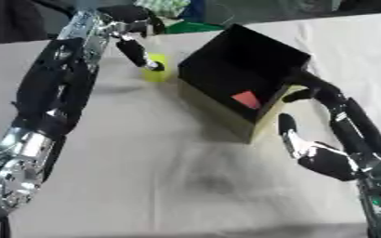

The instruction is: Pick up objects on the table and place them in the box.

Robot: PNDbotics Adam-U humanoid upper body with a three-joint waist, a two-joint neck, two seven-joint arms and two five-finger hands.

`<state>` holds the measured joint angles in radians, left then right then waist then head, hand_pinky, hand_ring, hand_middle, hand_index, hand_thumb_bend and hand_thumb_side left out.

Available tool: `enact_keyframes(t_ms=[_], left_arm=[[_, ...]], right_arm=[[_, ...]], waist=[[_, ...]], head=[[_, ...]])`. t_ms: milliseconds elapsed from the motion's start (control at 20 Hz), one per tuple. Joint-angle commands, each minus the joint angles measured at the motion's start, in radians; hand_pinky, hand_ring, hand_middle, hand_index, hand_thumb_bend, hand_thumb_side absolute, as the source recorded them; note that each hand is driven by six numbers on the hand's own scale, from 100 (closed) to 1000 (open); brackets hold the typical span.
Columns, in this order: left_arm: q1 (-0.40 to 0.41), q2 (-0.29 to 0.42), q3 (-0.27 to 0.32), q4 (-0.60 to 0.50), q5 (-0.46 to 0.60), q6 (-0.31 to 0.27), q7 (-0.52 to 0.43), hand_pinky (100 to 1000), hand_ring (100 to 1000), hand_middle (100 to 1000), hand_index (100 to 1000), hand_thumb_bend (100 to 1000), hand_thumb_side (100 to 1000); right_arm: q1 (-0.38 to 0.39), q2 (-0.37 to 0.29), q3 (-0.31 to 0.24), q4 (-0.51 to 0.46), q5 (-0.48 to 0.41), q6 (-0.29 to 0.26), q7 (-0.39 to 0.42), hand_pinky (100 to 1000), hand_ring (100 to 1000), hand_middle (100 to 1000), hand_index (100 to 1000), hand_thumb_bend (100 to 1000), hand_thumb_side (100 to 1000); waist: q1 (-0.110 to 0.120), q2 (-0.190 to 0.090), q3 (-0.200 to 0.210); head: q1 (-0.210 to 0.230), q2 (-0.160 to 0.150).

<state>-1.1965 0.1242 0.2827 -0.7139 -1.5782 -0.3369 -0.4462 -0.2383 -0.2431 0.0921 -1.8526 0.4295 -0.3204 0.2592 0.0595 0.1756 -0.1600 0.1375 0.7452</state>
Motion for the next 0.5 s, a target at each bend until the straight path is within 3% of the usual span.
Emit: enact_keyframes(t_ms=[50,500], left_arm=[[-0.019,0.017,0.012,0.015,-0.01,0.021,0.029,727,655,731,866,549,391],[-0.015,0.035,0.02,0.061,0.025,0.029,0.084,752,693,748,877,477,285]], right_arm=[[-0.015,-0.011,-0.004,-0.009,-0.008,-0.002,0.003,994,723,835,1000,100,557],[-0.018,-0.014,-0.002,-0.008,-0.008,-0.004,0.007,994,723,835,1000,100,558]], waist=[[-0.004,-0.014,-0.001],[-0.001,-0.006,-0.003]], head=[[0.003,-0.005],[0.004,-0.005]])
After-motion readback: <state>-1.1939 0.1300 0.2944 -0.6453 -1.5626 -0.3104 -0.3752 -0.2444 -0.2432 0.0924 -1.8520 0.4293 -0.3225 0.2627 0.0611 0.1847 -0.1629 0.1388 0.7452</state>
